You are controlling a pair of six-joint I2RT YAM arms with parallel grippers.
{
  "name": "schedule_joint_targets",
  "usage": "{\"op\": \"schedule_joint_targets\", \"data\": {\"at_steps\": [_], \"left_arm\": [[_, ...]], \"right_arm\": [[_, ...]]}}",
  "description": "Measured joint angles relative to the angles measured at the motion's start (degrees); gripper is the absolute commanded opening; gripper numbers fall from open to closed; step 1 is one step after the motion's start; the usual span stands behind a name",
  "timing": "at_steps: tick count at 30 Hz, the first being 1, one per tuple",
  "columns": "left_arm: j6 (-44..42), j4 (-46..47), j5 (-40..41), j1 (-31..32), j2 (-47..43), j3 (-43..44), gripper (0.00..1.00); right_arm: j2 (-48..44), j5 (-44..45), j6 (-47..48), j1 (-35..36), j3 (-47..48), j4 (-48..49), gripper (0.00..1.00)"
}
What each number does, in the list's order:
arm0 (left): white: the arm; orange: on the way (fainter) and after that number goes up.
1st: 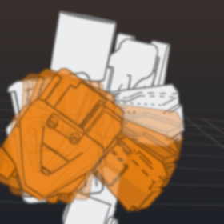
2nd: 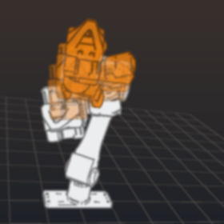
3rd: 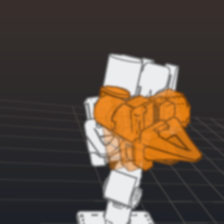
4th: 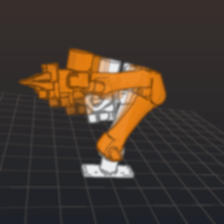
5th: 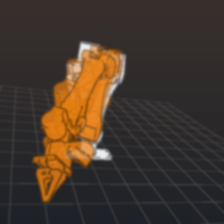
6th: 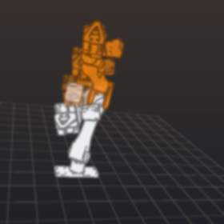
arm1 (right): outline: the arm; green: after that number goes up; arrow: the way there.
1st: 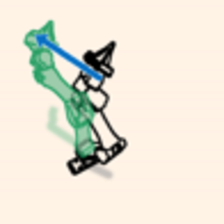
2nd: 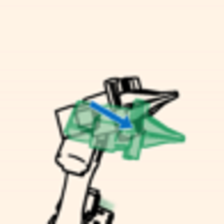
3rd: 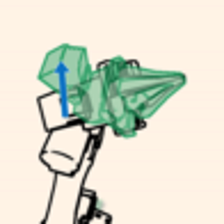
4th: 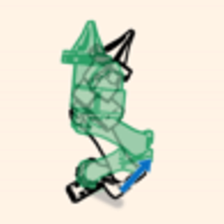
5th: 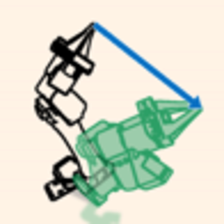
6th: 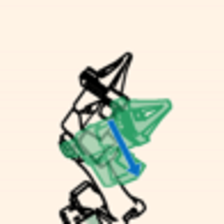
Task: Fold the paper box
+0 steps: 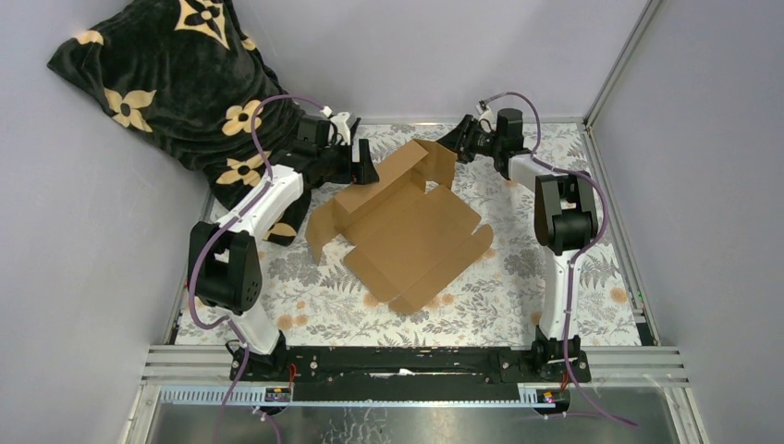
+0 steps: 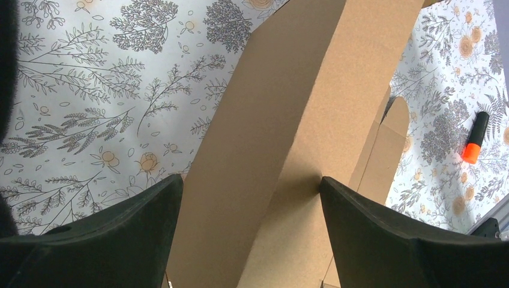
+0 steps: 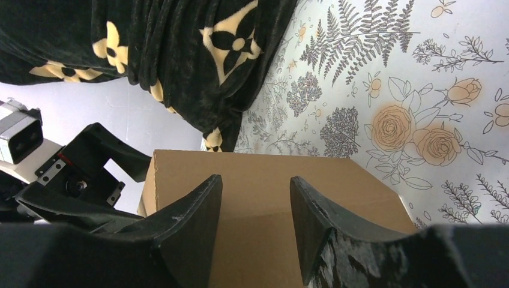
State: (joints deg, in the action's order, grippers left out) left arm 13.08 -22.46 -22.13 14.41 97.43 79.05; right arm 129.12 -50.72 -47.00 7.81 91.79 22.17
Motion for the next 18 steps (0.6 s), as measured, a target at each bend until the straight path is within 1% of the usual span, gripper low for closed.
{"op": "schedule_joint_targets", "data": {"at_steps": [8,18], "left_arm": [[0.0,-0.9,-0.3,-1.0,1.7,2.0,0.9],[0.0,-2.5,-2.1,-4.0,4.8,6.9,0.9]], "right_arm": [[-0.8,0.1,1.4,0.0,-3.1,1.9,0.54],[-0.2,0.2,1.3,0.0,-2.8,3.0,0.55]]}}
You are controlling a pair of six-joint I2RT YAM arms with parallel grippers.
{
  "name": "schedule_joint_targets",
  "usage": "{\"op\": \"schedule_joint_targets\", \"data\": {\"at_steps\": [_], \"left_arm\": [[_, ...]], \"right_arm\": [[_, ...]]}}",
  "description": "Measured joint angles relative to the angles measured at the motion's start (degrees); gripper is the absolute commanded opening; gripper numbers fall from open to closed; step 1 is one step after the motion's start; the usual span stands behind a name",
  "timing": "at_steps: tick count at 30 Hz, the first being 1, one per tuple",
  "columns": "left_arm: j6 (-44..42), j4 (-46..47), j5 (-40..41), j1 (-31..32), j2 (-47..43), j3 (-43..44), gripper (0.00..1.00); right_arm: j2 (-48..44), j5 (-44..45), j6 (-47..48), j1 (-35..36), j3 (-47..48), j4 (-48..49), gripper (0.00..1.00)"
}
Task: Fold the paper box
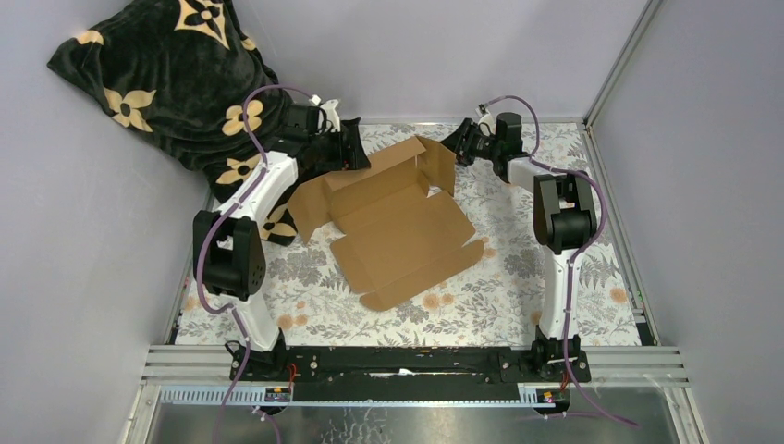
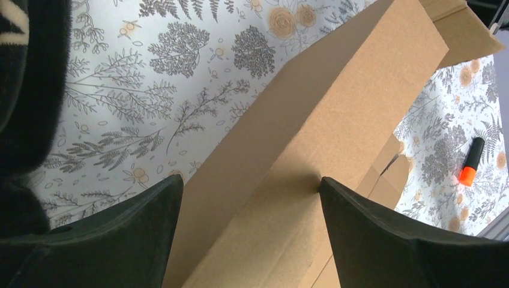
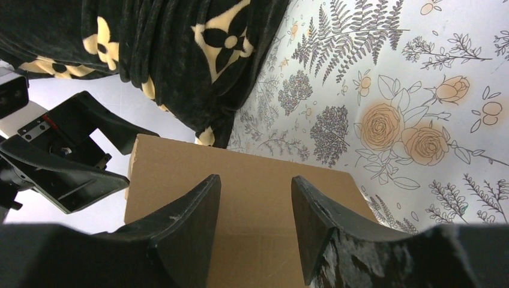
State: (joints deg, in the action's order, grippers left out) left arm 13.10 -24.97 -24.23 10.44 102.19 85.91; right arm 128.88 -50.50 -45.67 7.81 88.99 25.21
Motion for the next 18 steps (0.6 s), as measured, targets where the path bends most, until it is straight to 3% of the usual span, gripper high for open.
{"op": "schedule_joint_targets", "data": {"at_steps": [9,18], "left_arm": [[0.0,-1.3,-1.5,-0.5,2.3,3.2,0.9],[0.0,-1.7,-2.0,-0.5,2.4,3.2,0.89]], "right_arm": [[0.9,0.3,-0.7,-1.5,0.5,1.3,0.57],[0.9,0.5,-3.0,-4.2,-4.8,7.0,0.56]]}}
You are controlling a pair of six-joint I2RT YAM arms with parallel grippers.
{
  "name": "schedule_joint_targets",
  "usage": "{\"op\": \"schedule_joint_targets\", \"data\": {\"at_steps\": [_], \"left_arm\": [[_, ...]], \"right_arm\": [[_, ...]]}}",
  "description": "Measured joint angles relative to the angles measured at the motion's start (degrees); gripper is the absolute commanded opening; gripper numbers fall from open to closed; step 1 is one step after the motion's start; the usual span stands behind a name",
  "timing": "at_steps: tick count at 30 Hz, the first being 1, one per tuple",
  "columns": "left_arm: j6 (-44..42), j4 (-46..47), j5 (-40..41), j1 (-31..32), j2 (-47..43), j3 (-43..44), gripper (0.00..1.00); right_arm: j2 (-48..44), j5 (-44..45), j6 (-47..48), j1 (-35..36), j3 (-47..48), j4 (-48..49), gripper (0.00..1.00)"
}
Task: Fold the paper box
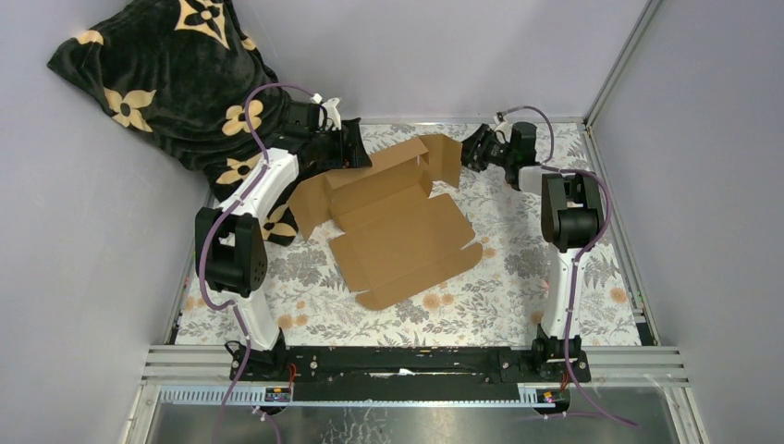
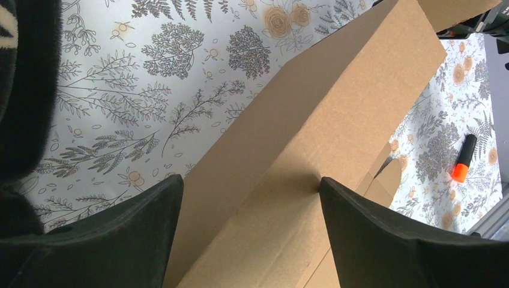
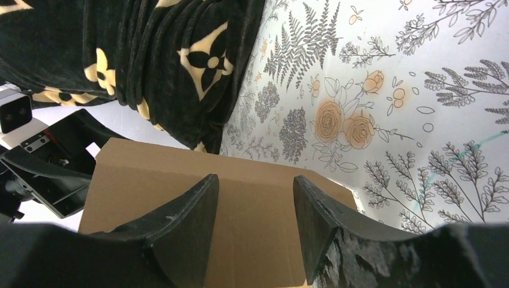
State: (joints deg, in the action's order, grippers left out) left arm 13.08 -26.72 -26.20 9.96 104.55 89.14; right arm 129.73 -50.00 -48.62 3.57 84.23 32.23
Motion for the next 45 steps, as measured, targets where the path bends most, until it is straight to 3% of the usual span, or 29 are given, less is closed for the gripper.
{"op": "schedule_joint_targets", "data": {"at_steps": [18,37,45], "left_arm": [[0.0,-0.2,-0.4,0.0,0.2,0.0,0.89],[-0.2,-0.4,-1.6,0.0,0.7,0.2,0.89],[-0.2,-0.8,-1.5,0.0,1.1,1.0,0.89]], "right_arm": [[0.0,-4.6,-5.9,-0.2,-5.8,16.6,0.53],[-3.3,-4.5,3.0,2.1,-10.6,14.2,0.53],[-4.0,-0.5,6.8,1.6,-11.3,7.7,0.53]]}}
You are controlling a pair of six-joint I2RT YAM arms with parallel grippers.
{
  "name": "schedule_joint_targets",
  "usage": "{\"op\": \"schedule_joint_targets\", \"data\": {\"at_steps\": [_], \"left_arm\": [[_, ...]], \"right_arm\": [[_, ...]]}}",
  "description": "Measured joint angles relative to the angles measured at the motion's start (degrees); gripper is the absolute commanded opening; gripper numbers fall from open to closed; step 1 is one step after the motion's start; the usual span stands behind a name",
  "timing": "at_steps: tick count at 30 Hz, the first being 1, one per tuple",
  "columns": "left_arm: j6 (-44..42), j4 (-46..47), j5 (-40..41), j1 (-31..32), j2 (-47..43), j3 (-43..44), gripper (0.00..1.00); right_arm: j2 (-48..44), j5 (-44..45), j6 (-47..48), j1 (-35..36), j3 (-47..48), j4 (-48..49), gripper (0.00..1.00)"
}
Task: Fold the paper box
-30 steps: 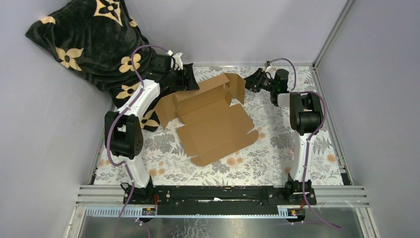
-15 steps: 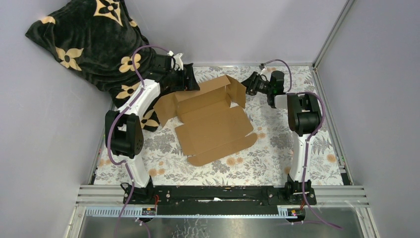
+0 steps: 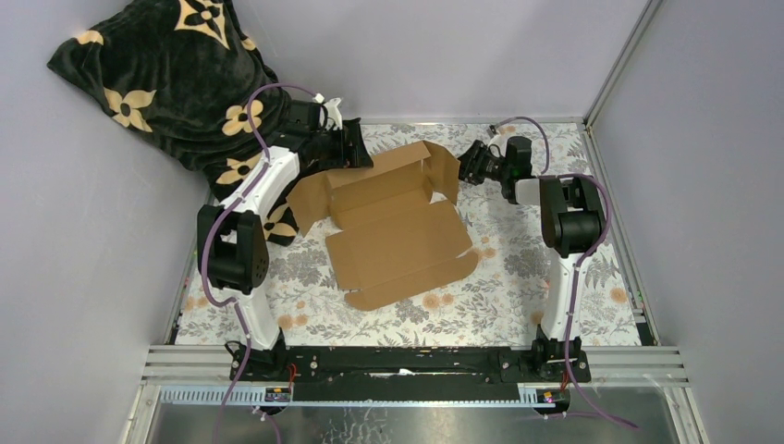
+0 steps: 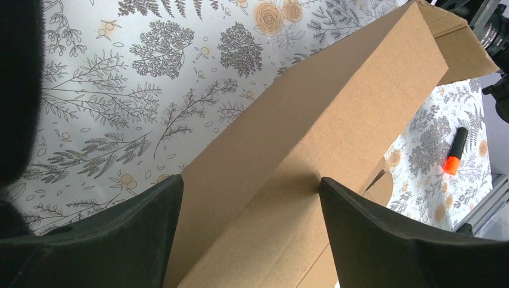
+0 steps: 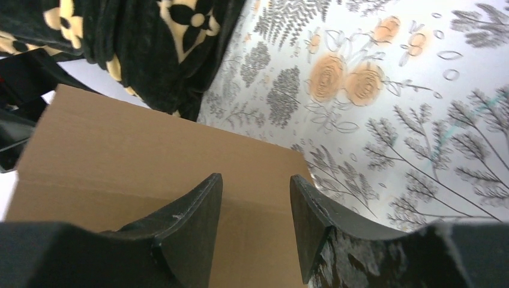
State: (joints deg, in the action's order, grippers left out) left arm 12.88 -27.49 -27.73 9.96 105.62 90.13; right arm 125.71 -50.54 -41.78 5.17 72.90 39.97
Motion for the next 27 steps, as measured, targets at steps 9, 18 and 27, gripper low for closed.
{"op": "schedule_joint_targets", "data": {"at_steps": [9,18,27], "left_arm": [[0.0,-0.1,0.1,0.0,2.1,2.7,0.89],[0.0,-0.5,0.6,0.0,3.2,4.5,0.89],[-0.2,-0.5,0.7,0.0,3.2,4.5,0.89]], "right_arm": [[0.0,3.3,2.9,-1.0,0.0,-8.1,0.53],[0.0,3.5,2.9,-1.4,0.9,-9.4,0.53],[-1.4,2.9,1.4,-1.4,-1.1,-4.3,0.53]]}}
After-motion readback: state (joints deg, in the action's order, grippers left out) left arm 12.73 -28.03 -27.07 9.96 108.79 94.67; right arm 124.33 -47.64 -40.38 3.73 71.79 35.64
